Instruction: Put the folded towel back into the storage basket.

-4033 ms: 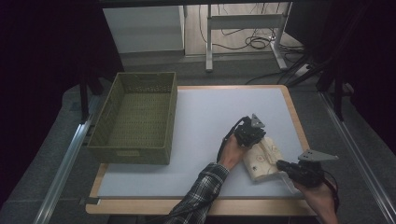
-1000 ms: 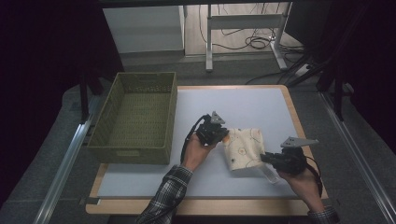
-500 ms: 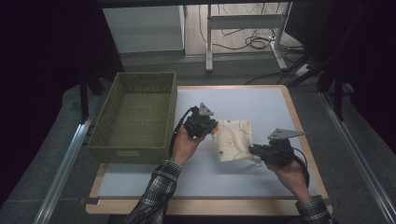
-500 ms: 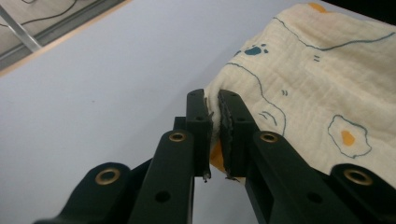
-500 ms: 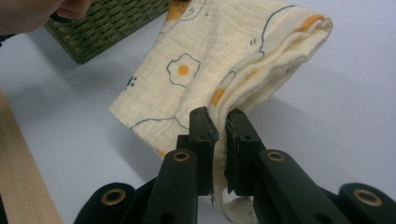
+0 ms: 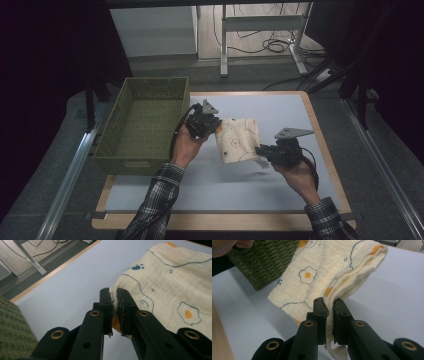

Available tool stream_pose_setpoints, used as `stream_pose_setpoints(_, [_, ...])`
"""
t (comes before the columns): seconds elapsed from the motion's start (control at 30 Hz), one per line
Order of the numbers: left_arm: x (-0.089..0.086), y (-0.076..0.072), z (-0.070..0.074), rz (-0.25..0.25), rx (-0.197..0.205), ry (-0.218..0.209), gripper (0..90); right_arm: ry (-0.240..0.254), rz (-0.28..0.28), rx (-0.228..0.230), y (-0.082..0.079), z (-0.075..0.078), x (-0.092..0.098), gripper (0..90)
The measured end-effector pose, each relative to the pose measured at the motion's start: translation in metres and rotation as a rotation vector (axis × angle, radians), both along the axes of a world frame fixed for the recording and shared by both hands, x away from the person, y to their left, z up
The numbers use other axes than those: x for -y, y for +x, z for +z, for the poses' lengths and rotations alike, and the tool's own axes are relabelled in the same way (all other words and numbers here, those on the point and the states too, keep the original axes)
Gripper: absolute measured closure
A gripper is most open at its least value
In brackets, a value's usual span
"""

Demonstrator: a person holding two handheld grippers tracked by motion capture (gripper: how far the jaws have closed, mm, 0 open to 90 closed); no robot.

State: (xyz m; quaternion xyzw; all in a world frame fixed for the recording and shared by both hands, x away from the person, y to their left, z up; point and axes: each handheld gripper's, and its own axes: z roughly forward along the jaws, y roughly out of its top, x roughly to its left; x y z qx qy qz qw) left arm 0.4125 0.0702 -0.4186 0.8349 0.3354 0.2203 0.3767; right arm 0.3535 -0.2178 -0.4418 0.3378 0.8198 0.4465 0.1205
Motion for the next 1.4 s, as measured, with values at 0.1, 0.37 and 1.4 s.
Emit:
stream_pose_setpoints(0.1, [-0.009,0.002,0.007,0.016,0.009,0.009,83.1,0.010,0.001,0.006,0.004,0.005,-0.009,82.1])
stream_pose_setpoints(0.37, [-0.030,0.006,0.021,0.041,0.033,0.028,83.0,0.017,0.011,0.004,0.019,0.013,-0.031,82.1])
stream_pose_setpoints(1.4, [-0.101,0.016,0.068,0.146,0.051,0.036,82.6,0.066,0.063,0.016,0.049,0.045,-0.099,82.1])
